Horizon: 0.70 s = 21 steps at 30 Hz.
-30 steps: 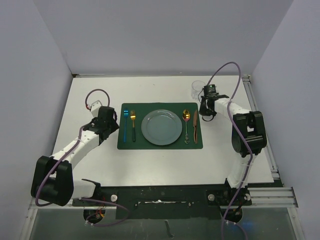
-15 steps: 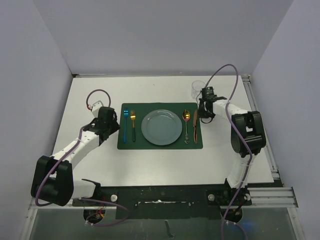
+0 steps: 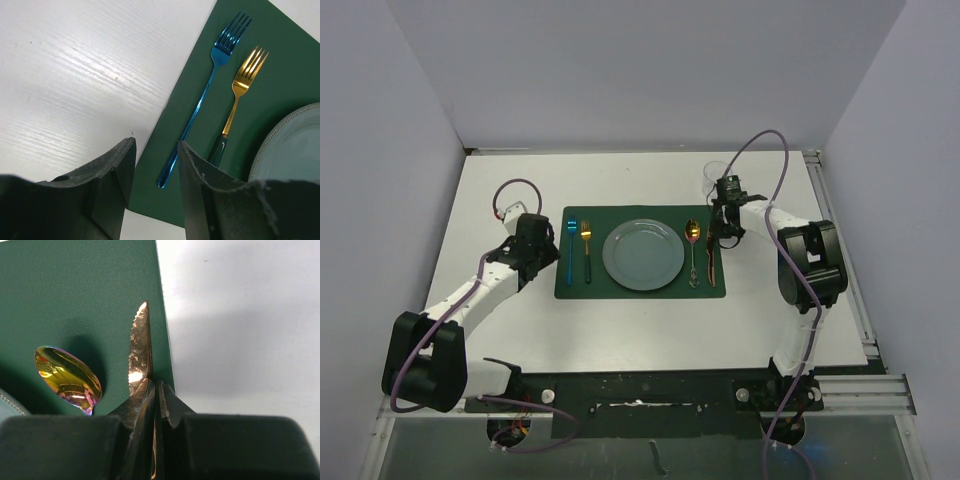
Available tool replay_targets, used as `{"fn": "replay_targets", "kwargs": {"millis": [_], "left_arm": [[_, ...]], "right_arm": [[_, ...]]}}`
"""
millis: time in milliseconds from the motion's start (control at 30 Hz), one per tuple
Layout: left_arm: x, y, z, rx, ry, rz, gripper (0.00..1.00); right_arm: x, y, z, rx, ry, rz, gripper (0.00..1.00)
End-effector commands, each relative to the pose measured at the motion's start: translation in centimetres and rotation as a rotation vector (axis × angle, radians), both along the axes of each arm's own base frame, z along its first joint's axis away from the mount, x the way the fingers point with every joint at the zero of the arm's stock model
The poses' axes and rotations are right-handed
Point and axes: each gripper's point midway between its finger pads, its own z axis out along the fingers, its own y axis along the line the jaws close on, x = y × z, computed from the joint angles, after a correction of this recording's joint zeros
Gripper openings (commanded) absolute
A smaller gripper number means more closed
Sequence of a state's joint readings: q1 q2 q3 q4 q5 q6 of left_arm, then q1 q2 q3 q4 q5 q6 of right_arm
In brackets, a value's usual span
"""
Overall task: Set the dinner table for one person
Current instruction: Adjust the knife on the napkin.
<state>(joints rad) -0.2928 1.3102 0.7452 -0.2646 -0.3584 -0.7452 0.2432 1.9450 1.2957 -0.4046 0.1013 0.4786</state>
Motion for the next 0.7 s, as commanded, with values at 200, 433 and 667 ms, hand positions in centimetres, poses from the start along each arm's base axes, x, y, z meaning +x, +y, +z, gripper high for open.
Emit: {"fn": "replay_targets", "kwargs": {"millis": [200, 433, 667], "left_arm": [[1.2, -0.2, 1.6, -0.016, -0.078, -0.010, 0.37], [1.2, -0.4, 1.3, -0.019, -0.070, -0.015, 0.37], [1.1, -0.6, 0.9, -0.031, -0.068, -0.023, 0.37]], "right_arm": [[1.5, 0.0, 0.6, -0.028, -0.033, -0.011, 0.00], [0.9, 0.1, 1.1, -0.031, -0.033, -0.002, 0.00], [-2.3, 0.8, 3.0, -0.054, -0.036, 0.041, 0.20]]}}
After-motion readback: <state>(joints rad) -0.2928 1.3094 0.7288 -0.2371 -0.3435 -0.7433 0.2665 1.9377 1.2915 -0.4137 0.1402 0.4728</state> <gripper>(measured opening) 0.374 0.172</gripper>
